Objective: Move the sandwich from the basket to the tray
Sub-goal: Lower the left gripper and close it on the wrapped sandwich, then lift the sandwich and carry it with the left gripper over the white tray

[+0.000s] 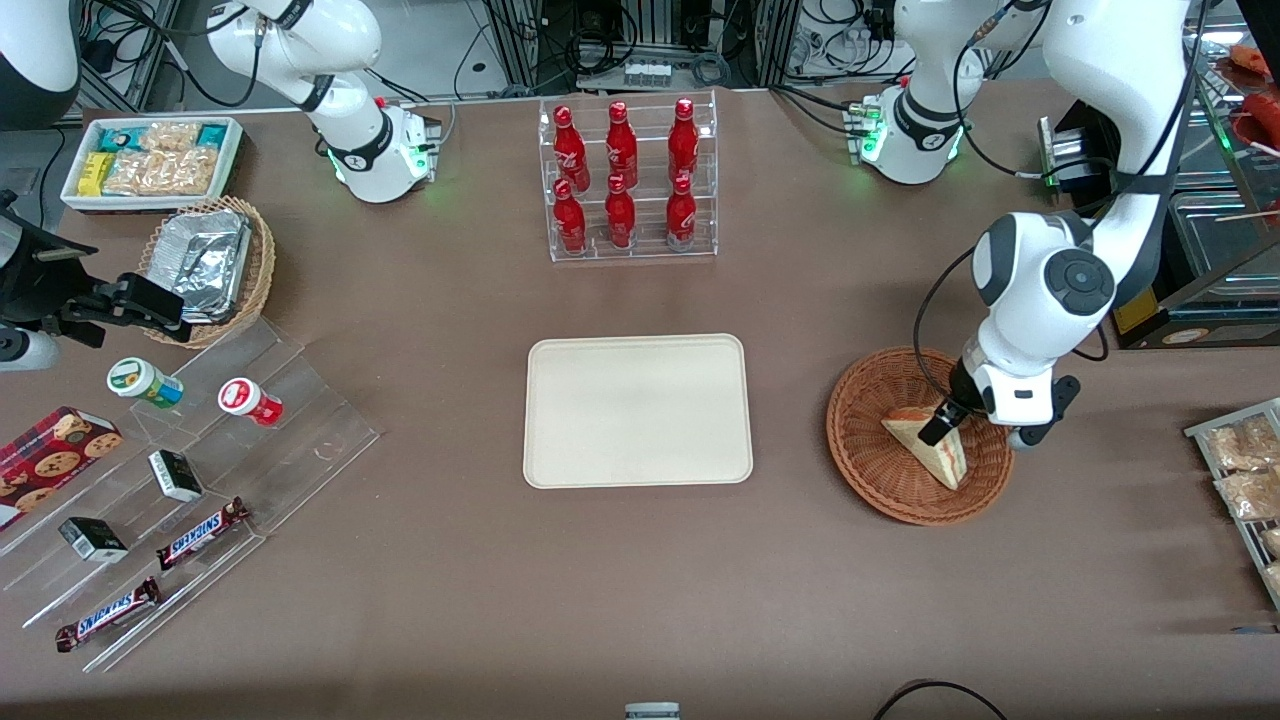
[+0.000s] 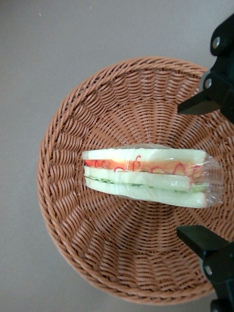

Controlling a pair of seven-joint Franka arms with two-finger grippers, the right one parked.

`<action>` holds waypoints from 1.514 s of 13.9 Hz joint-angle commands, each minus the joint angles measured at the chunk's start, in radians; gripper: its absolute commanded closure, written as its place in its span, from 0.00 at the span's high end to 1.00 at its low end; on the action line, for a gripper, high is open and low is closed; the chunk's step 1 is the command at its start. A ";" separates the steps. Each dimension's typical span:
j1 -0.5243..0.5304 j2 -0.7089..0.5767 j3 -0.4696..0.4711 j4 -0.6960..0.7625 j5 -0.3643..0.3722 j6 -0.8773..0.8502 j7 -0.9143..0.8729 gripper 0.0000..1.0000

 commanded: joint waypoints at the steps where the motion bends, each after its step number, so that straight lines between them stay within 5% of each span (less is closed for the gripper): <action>1: -0.003 0.032 0.004 0.004 0.060 0.023 -0.016 1.00; 4: -0.004 0.057 0.005 0.014 0.061 0.025 -0.019 0.94; 5: -0.004 0.059 0.005 0.012 0.061 0.023 -0.023 0.74; 7: -0.003 0.059 0.005 0.015 0.061 0.023 -0.022 0.00; 13: -0.006 -0.007 0.001 0.124 0.098 -0.197 -0.002 0.00; 17: -0.036 -0.029 -0.045 0.434 0.092 -0.657 0.076 0.00; 21: -0.171 0.011 -0.113 0.506 0.069 -0.657 0.082 0.00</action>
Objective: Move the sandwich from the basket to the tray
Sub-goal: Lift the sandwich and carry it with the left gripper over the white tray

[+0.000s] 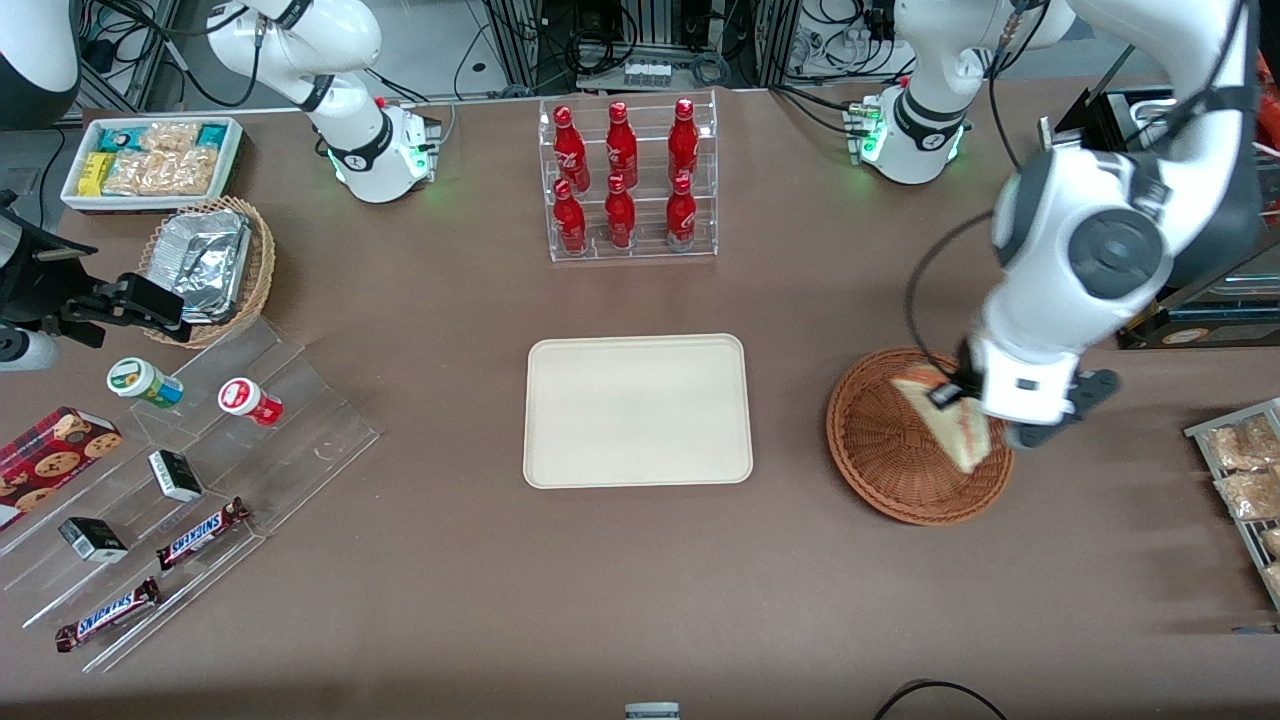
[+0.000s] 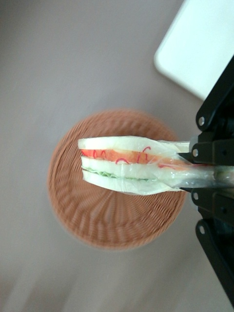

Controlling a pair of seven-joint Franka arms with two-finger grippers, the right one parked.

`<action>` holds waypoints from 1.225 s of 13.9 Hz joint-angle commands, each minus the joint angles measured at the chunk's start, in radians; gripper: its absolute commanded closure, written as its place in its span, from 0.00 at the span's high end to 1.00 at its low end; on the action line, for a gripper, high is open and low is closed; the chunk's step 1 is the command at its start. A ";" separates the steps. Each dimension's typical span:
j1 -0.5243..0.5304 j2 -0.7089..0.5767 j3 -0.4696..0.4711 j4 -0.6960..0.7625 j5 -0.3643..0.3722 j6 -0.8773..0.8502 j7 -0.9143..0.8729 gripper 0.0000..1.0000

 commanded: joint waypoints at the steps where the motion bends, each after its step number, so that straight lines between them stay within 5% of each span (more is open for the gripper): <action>1: -0.126 0.080 -0.039 0.040 -0.009 0.052 -0.006 0.00; 6: -0.339 0.304 -0.036 0.214 0.030 0.089 -0.189 0.00; 17: -0.410 0.484 -0.035 0.209 0.161 0.340 -0.249 0.00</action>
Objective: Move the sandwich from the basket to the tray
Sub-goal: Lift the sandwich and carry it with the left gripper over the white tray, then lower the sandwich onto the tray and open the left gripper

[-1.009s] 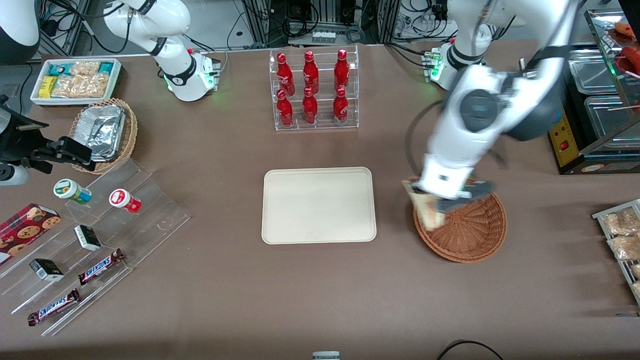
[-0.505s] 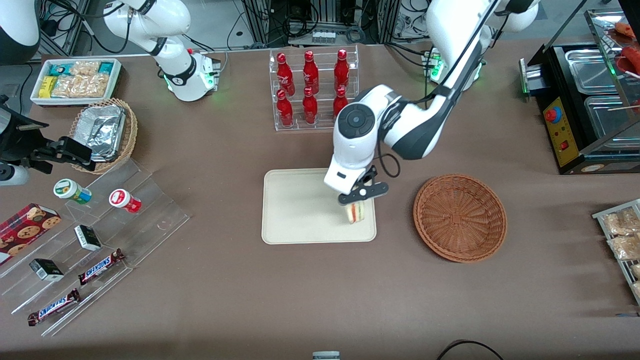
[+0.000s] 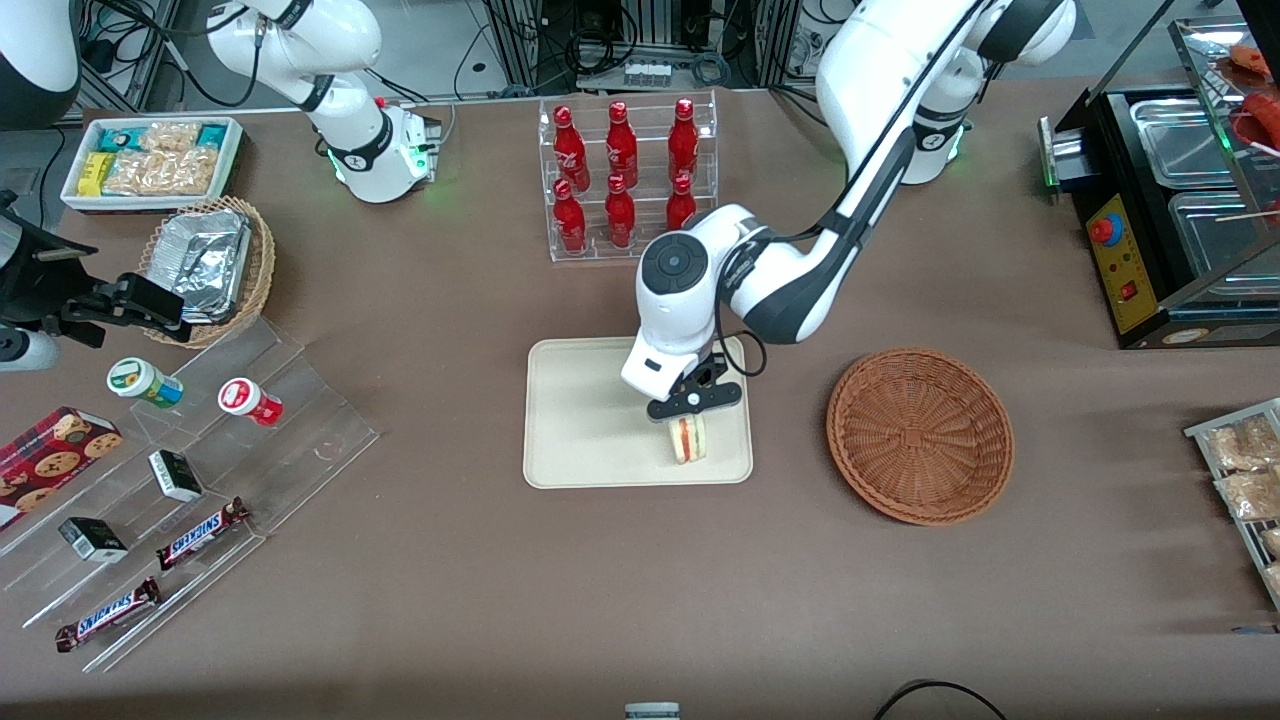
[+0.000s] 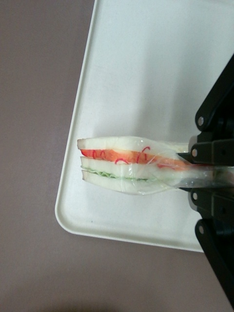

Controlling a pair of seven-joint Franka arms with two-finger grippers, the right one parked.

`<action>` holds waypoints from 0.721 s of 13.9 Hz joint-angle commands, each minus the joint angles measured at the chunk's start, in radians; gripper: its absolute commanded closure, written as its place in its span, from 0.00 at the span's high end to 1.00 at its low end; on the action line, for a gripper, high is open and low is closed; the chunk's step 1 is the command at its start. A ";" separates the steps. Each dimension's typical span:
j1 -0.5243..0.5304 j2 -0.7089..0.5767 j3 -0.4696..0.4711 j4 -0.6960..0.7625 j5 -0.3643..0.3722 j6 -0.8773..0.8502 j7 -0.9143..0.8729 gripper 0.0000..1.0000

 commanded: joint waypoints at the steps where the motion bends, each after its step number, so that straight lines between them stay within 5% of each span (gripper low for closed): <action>1: -0.015 0.052 0.009 0.030 0.056 0.059 -0.021 0.00; 8: -0.091 0.098 0.012 0.037 0.067 0.076 -0.004 0.00; 9: -0.091 0.101 0.012 0.037 0.067 0.078 -0.004 0.23; 10: -0.091 0.104 0.012 0.039 0.068 0.078 -0.004 0.81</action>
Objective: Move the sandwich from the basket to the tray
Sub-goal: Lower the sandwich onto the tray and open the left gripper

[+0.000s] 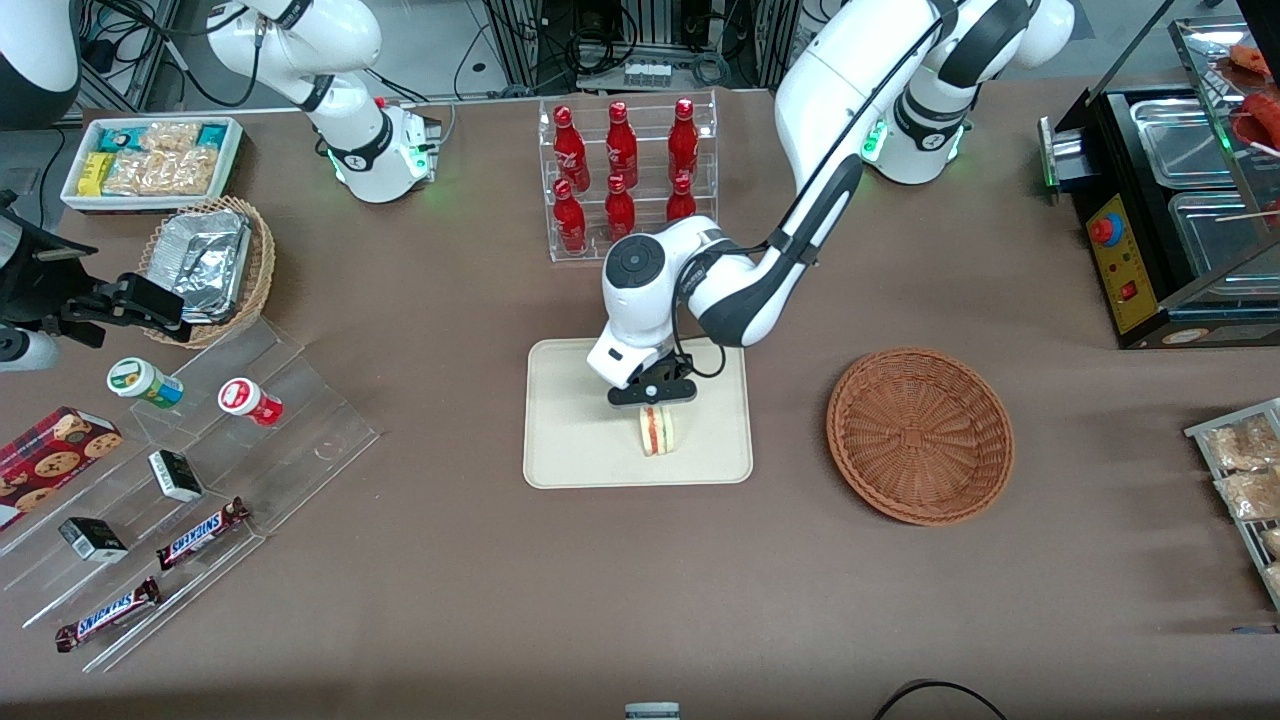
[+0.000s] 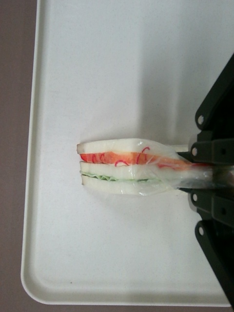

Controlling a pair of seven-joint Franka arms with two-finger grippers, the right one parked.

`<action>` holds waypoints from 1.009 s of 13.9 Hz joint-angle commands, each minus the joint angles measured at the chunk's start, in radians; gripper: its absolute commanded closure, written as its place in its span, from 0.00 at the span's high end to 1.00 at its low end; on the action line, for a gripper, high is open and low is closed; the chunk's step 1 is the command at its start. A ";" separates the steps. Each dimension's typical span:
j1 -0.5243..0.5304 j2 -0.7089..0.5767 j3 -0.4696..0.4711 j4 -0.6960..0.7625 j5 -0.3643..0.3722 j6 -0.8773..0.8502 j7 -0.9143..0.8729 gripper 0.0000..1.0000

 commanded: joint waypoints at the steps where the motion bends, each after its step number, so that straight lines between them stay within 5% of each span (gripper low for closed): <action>1: -0.011 0.025 0.011 0.029 0.017 0.001 -0.006 0.99; 7: -0.002 -0.068 0.012 0.045 -0.009 -0.115 -0.026 0.99; 14: 0.113 -0.367 0.035 0.037 -0.189 -0.378 -0.020 0.99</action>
